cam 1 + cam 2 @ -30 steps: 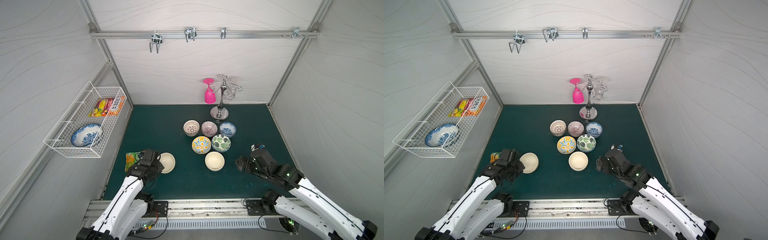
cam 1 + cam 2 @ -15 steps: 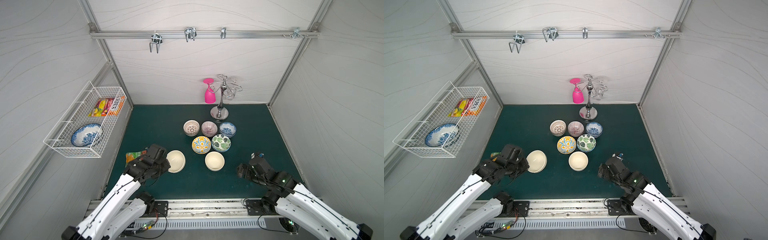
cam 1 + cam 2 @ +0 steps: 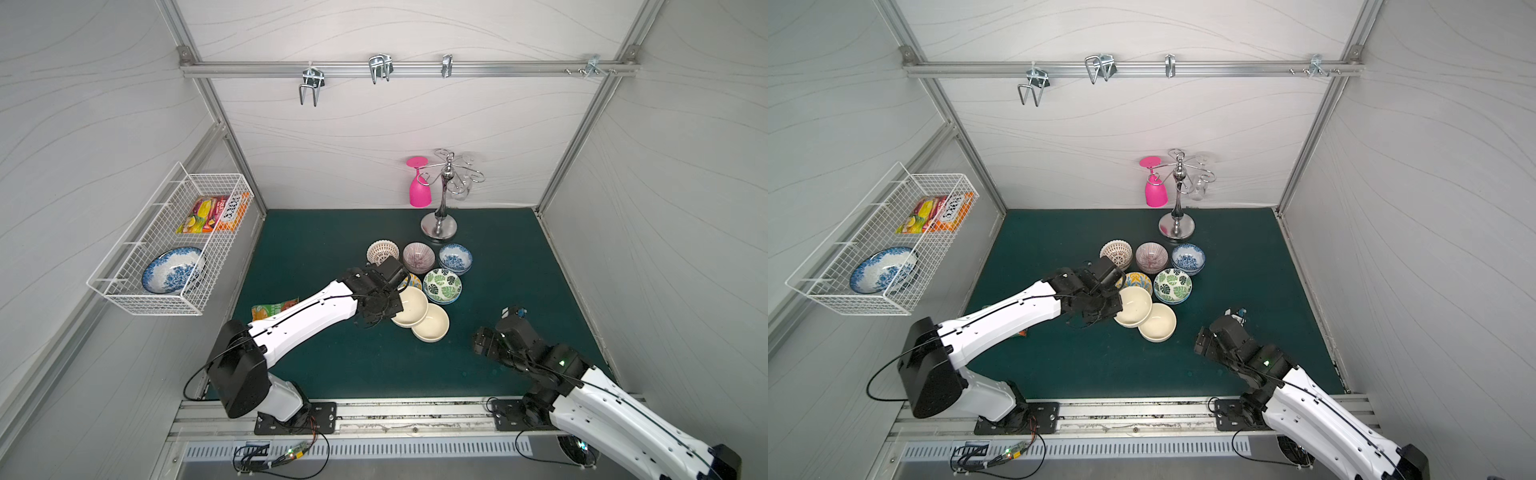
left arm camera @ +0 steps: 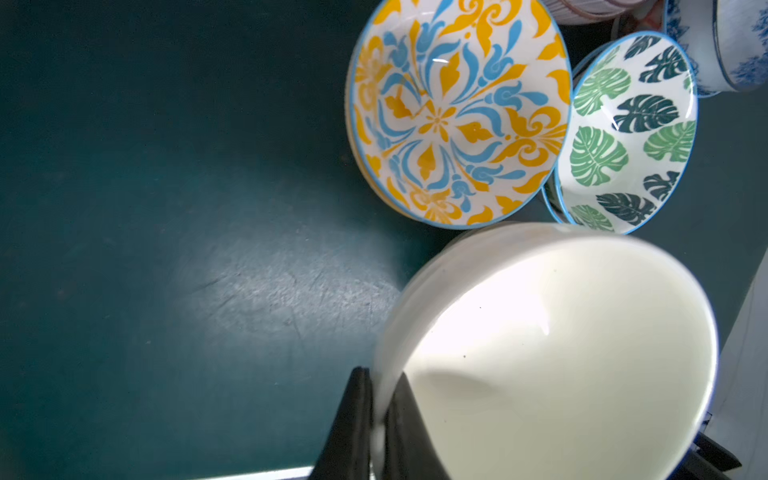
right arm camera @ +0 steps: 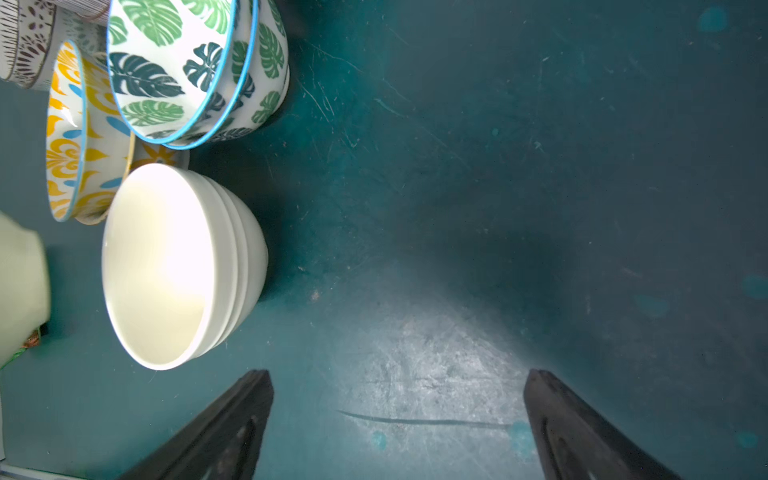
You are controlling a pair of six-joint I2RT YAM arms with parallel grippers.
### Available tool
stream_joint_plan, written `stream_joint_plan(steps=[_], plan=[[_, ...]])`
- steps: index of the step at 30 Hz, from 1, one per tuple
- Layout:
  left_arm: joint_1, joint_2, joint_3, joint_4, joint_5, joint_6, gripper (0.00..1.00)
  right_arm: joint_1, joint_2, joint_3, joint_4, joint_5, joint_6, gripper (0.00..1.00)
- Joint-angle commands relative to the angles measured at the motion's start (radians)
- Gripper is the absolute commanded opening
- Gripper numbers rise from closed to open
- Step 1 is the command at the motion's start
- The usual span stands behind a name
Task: Stack the bowls
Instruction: Place the bowl on the bowl.
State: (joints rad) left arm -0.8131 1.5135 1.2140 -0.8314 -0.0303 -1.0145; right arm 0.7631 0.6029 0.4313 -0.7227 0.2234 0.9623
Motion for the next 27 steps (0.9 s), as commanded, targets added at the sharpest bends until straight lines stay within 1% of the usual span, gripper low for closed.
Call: stream_joint_plan(steps=[1, 6, 10, 15, 19, 27], plan=[[-0.025, 0.053, 0.085, 0.089, 0.031, -0.001, 0.00, -0.009, 0.020, -0.002, 0.032, 0.001, -0.001, 0.99], [-0.052, 0.147, 0.135, 0.081, 0.035, -0.002, 0.00, -0.017, 0.036, -0.006, 0.044, -0.004, -0.009, 0.99], [-0.072, 0.187, 0.156, 0.088, 0.036, -0.006, 0.00, -0.035, 0.034, -0.015, 0.055, -0.022, -0.017, 0.99], [-0.093, 0.215, 0.172, 0.060, 0.007, -0.009, 0.00, -0.068, 0.033, -0.025, 0.066, -0.048, -0.026, 0.99], [-0.108, 0.227, 0.167, 0.073, 0.003, -0.013, 0.00, -0.087, 0.030, -0.032, 0.076, -0.067, -0.035, 0.99], [-0.132, 0.264, 0.187, 0.043, -0.025, -0.017, 0.00, -0.105, 0.042, -0.032, 0.085, -0.086, -0.046, 0.99]])
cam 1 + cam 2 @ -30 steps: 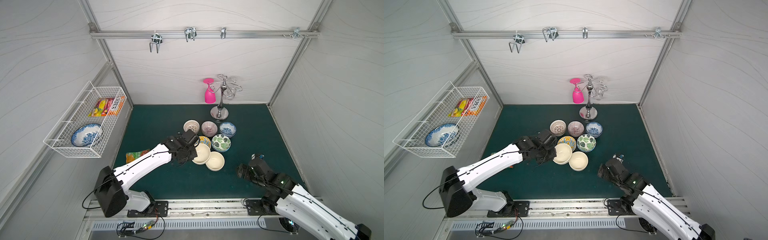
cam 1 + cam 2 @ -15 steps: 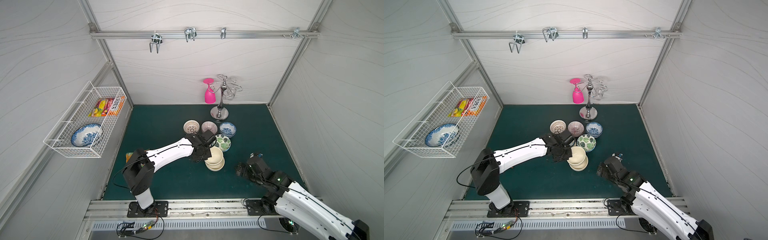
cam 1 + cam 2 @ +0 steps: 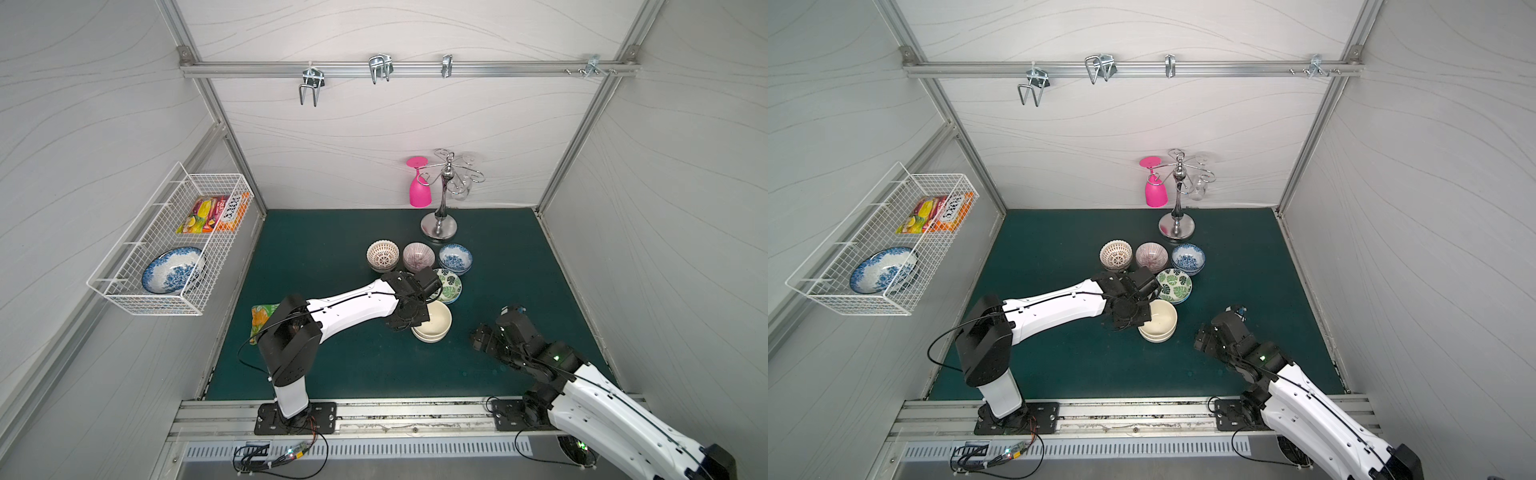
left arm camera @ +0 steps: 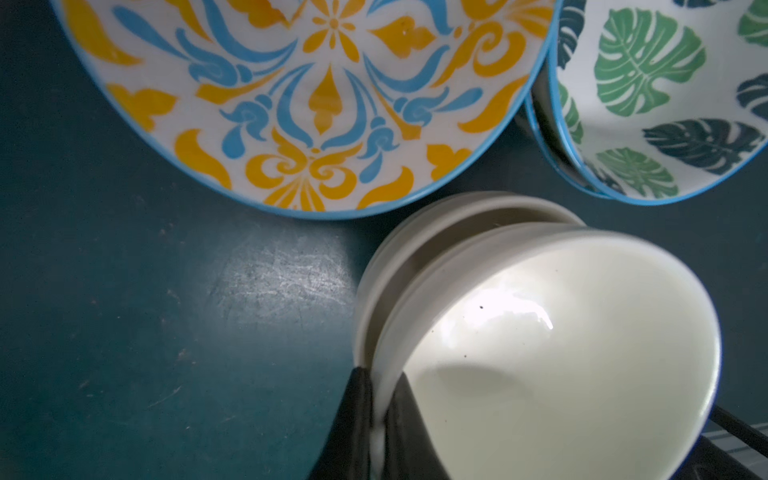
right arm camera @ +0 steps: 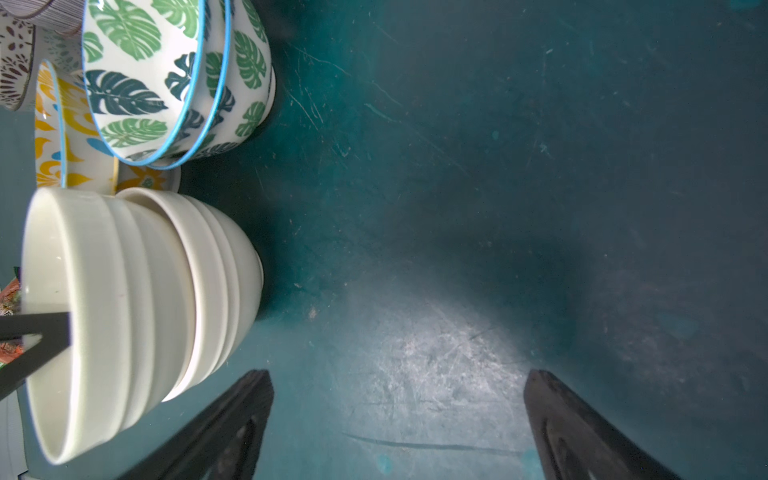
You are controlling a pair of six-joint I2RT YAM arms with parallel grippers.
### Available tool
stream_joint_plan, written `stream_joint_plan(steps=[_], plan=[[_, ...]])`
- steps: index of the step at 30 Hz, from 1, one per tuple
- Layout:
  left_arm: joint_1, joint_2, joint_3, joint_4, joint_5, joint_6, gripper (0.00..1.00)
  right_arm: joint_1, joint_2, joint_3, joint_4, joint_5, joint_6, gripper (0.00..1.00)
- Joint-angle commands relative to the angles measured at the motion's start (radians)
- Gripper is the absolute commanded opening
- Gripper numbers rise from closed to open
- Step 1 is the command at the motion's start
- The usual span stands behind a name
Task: Stack the bowls
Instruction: Place the bowl on the bowl.
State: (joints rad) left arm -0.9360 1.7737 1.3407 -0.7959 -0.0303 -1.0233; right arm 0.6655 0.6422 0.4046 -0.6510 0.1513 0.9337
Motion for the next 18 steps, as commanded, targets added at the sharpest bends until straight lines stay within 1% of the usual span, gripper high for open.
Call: stream_joint_plan(steps=[1, 9, 11, 14, 16, 17, 18], plan=[[-0.011, 0.004, 0.061, 0.005, -0.032, -0.007, 0.00, -0.008, 0.001, -0.006, 0.013, -0.015, -0.019, 0.99], [-0.018, 0.036, 0.100, -0.034, -0.075, 0.016, 0.00, -0.013, 0.005, -0.004, 0.015, -0.023, -0.023, 0.99], [-0.021, 0.042, 0.109, -0.039, -0.079, 0.022, 0.05, -0.014, 0.006, -0.004, 0.016, -0.022, -0.025, 0.99], [-0.024, 0.043, 0.118, -0.046, -0.092, 0.023, 0.19, -0.014, 0.010, 0.000, 0.014, -0.024, -0.027, 0.99], [-0.027, 0.037, 0.127, -0.057, -0.107, 0.022, 0.29, -0.014, 0.011, 0.004, 0.010, -0.023, -0.031, 0.99], [-0.027, 0.034, 0.132, -0.064, -0.114, 0.023, 0.37, -0.015, 0.011, 0.006, 0.009, -0.023, -0.033, 0.99], [-0.027, 0.028, 0.135, -0.070, -0.121, 0.022, 0.43, -0.015, 0.012, 0.009, 0.007, -0.021, -0.033, 0.99]])
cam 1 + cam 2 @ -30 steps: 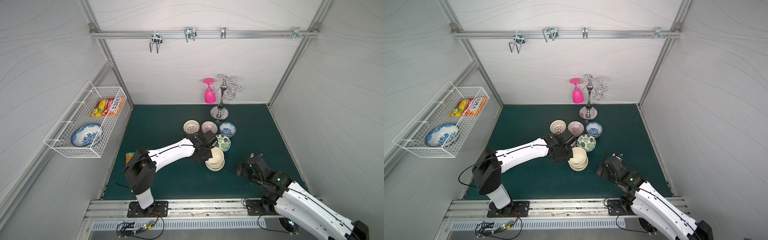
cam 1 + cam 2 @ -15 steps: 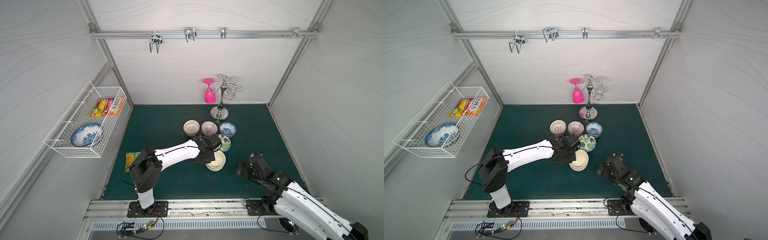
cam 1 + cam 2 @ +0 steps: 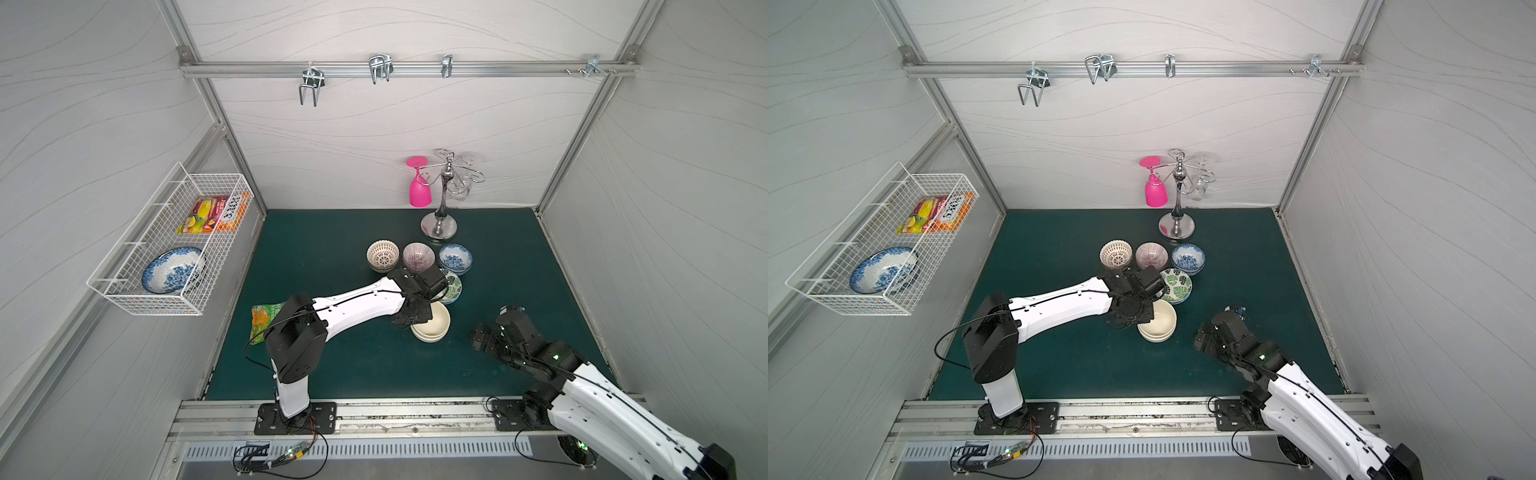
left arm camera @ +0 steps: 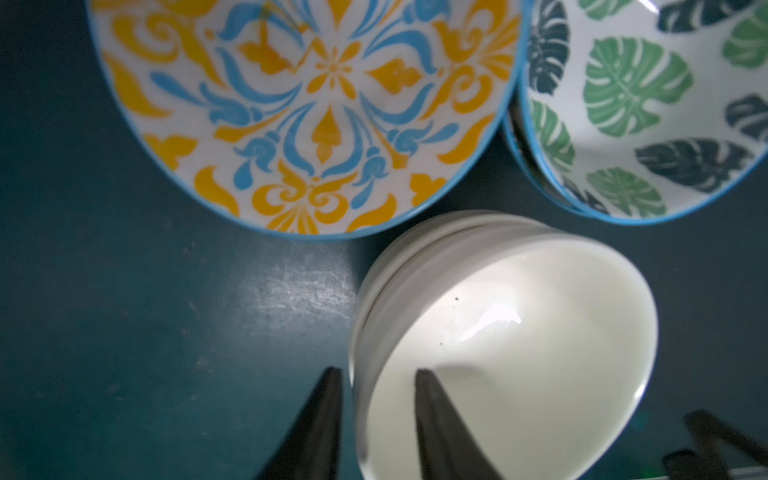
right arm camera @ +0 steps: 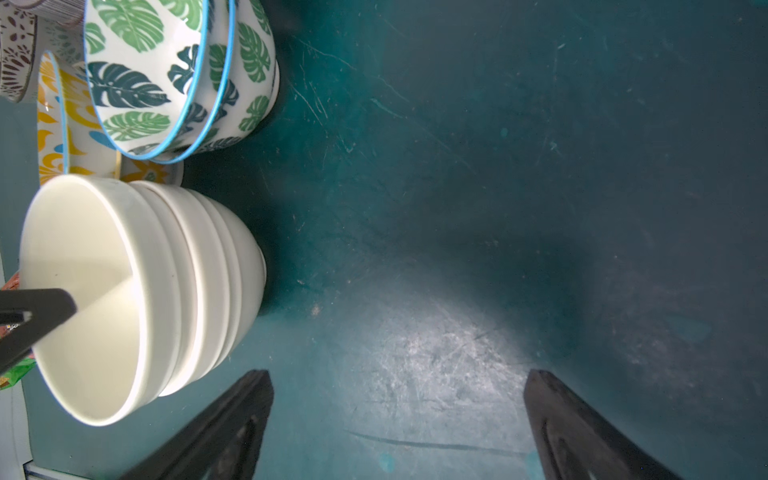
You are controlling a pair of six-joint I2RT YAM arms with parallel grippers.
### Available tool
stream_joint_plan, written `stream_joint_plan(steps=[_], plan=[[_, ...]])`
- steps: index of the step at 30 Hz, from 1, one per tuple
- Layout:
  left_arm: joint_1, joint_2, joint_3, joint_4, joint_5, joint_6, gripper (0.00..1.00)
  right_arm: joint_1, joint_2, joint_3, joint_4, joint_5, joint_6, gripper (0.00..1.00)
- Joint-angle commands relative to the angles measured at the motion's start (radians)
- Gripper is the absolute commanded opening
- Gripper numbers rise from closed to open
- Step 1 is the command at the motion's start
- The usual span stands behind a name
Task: Stack the bowls
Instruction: Place the bowl on the bowl, then reset both arms
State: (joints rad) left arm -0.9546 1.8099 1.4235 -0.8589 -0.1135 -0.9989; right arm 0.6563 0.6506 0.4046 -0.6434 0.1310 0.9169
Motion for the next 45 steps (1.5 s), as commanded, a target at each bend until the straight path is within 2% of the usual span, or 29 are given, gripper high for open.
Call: stream_joint_plan(steps=[1, 6, 10, 11, 16, 19, 21, 23, 24, 27, 29, 31, 34, 38, 41, 43, 45], plan=[[-0.009, -0.013, 0.057, -0.012, -0.046, -0.001, 0.48, -0.005, 0.004, 0.010, -0.005, 0.001, -0.016, 0.99], [-0.012, -0.059, 0.070, -0.051, -0.080, -0.001, 0.74, -0.006, -0.002, 0.037, -0.032, 0.028, -0.029, 0.99], [-0.016, -0.135, 0.050, -0.081, -0.125, -0.005, 0.96, -0.006, 0.000, 0.110, -0.090, 0.118, -0.062, 0.99], [-0.016, -0.165, 0.039, -0.085, -0.138, -0.008, 0.99, -0.006, 0.004, 0.126, -0.098, 0.139, -0.074, 0.99], [-0.016, -0.312, -0.019, -0.145, -0.260, -0.031, 1.00, -0.007, 0.079, 0.189, -0.095, 0.225, -0.100, 0.99], [-0.016, -0.421, -0.071, -0.147, -0.353, 0.003, 1.00, -0.007, 0.145, 0.229, -0.073, 0.247, -0.123, 0.99], [-0.016, -0.486, -0.104, -0.144, -0.401, 0.049, 1.00, -0.007, 0.191, 0.258, -0.069, 0.276, -0.135, 0.99], [-0.015, -0.553, -0.171, -0.033, -0.403, 0.194, 1.00, -0.007, 0.234, 0.287, -0.071, 0.313, -0.159, 0.99], [-0.015, -0.589, -0.211, 0.011, -0.404, 0.263, 1.00, -0.007, 0.254, 0.299, -0.071, 0.347, -0.165, 0.99], [0.003, -0.658, -0.283, 0.023, -0.456, 0.354, 1.00, -0.012, 0.306, 0.314, -0.040, 0.467, -0.181, 0.99], [0.046, -0.694, -0.332, 0.033, -0.503, 0.418, 1.00, -0.018, 0.326, 0.305, 0.014, 0.526, -0.204, 0.99], [0.141, -0.756, -0.411, 0.087, -0.497, 0.462, 1.00, -0.031, 0.334, 0.292, 0.074, 0.582, -0.220, 0.99], [0.329, -0.917, -0.564, 0.265, -0.422, 0.552, 1.00, -0.051, 0.311, 0.257, 0.183, 0.661, -0.282, 0.99], [0.511, -1.088, -0.720, 0.490, -0.430, 0.701, 1.00, -0.113, 0.249, 0.173, 0.380, 0.711, -0.449, 0.99], [0.573, -1.120, -0.808, 0.650, -0.481, 0.846, 1.00, -0.171, 0.240, 0.119, 0.496, 0.769, -0.545, 0.99], [0.608, -1.103, -0.876, 0.782, -0.517, 0.934, 1.00, -0.237, 0.259, 0.104, 0.497, 0.781, -0.508, 0.99], [0.666, -1.068, -0.916, 0.867, -0.513, 0.953, 1.00, -0.285, 0.273, 0.085, 0.522, 0.779, -0.487, 0.99]])
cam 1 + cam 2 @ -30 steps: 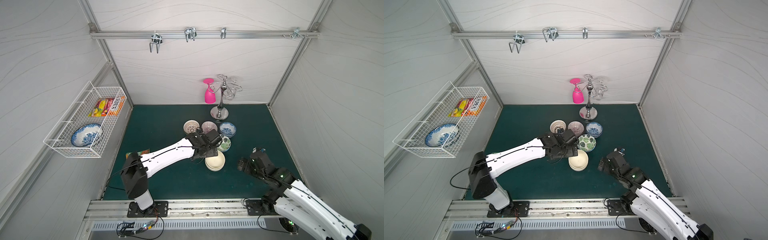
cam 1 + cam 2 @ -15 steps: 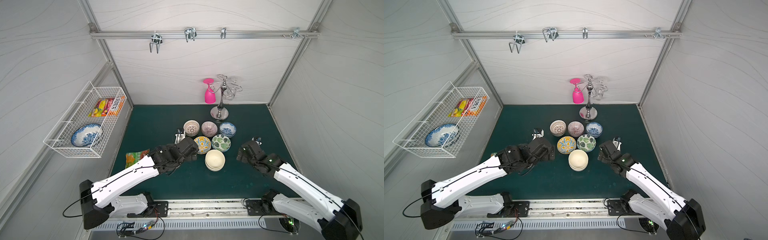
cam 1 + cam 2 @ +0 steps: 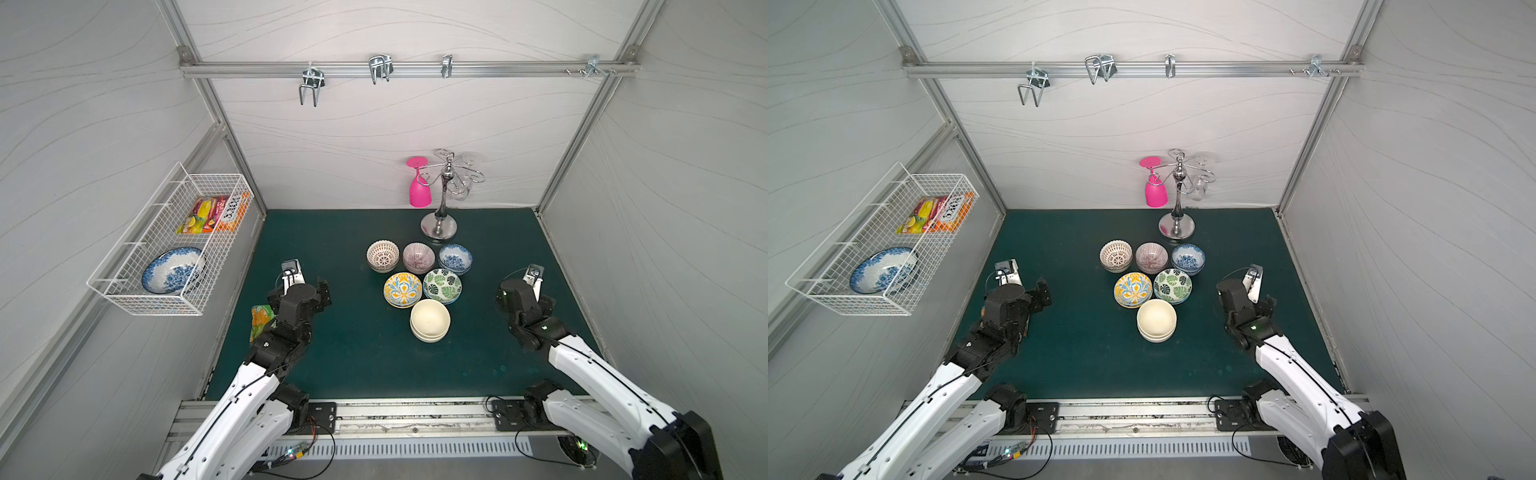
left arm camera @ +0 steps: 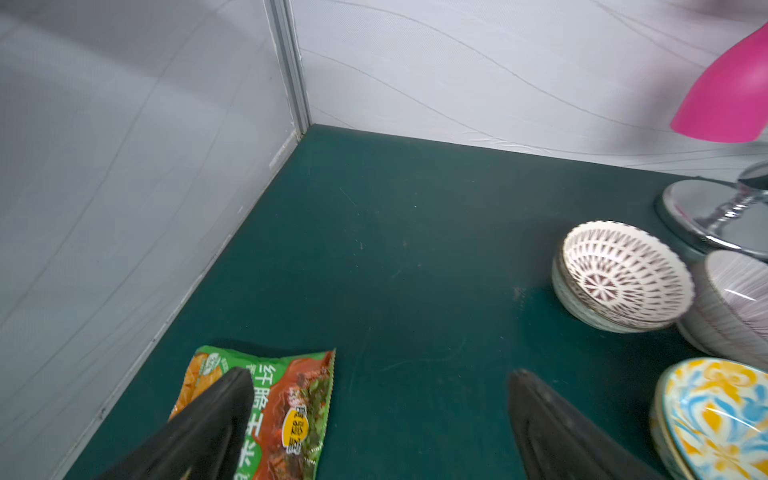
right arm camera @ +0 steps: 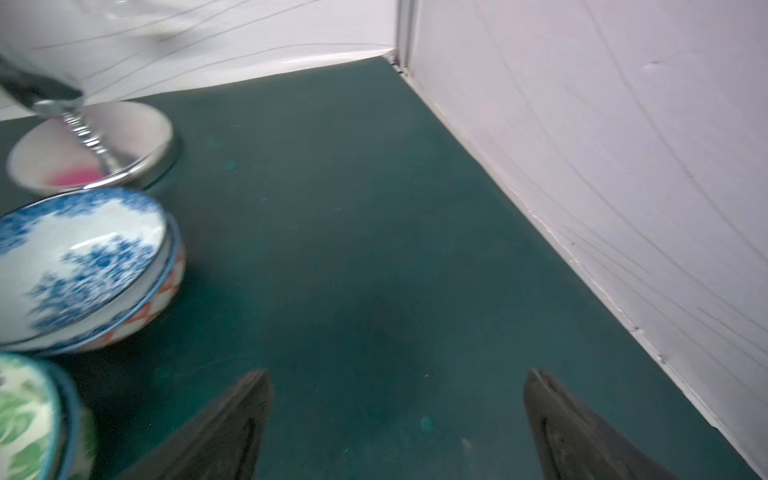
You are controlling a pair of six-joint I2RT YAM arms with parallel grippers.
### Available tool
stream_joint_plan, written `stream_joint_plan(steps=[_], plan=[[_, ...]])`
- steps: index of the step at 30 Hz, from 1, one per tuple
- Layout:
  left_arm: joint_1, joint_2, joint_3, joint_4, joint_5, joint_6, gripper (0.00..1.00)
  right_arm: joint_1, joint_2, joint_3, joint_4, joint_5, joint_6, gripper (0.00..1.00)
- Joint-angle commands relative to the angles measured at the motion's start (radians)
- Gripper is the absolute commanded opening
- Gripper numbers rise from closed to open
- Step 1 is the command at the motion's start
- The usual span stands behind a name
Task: Stack the bowls
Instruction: Reset both arms
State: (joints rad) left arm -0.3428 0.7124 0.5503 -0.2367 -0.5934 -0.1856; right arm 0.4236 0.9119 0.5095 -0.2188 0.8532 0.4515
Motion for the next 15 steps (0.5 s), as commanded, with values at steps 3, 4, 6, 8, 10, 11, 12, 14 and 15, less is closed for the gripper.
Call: stream_joint_plan(steps=[3, 4, 6, 8, 10, 11, 12, 14, 15], plan=[[0.156, 0.099, -0.081, 0.314, 0.033, 0.099, 1.00, -0.097, 0.020, -0.029, 0.153, 0.004, -0.074, 0.99], [0.185, 0.117, -0.094, 0.350, 0.059, 0.090, 1.00, -0.115, 0.019, -0.035, 0.173, -0.022, -0.095, 0.99], [0.203, 0.165, -0.126, 0.443, 0.078, 0.117, 1.00, -0.146, 0.014, -0.055, 0.224, -0.067, -0.140, 0.99], [0.205, 0.212, -0.147, 0.531, 0.088, 0.163, 1.00, -0.176, 0.025, -0.106, 0.322, -0.109, -0.190, 0.99], [0.210, 0.267, -0.157, 0.590, 0.078, 0.187, 1.00, -0.189, 0.061, -0.157, 0.419, -0.142, -0.226, 0.99], [0.216, 0.289, -0.164, 0.632, 0.074, 0.194, 1.00, -0.190, 0.091, -0.183, 0.480, -0.143, -0.252, 0.99], [0.221, 0.316, -0.175, 0.688, 0.079, 0.203, 1.00, -0.193, 0.128, -0.204, 0.549, -0.141, -0.277, 0.99], [0.230, 0.373, -0.194, 0.783, 0.109, 0.225, 1.00, -0.185, 0.155, -0.194, 0.558, -0.158, -0.300, 0.99], [0.237, 0.400, -0.199, 0.824, 0.126, 0.229, 1.00, -0.188, 0.165, -0.206, 0.616, -0.170, -0.319, 0.99]])
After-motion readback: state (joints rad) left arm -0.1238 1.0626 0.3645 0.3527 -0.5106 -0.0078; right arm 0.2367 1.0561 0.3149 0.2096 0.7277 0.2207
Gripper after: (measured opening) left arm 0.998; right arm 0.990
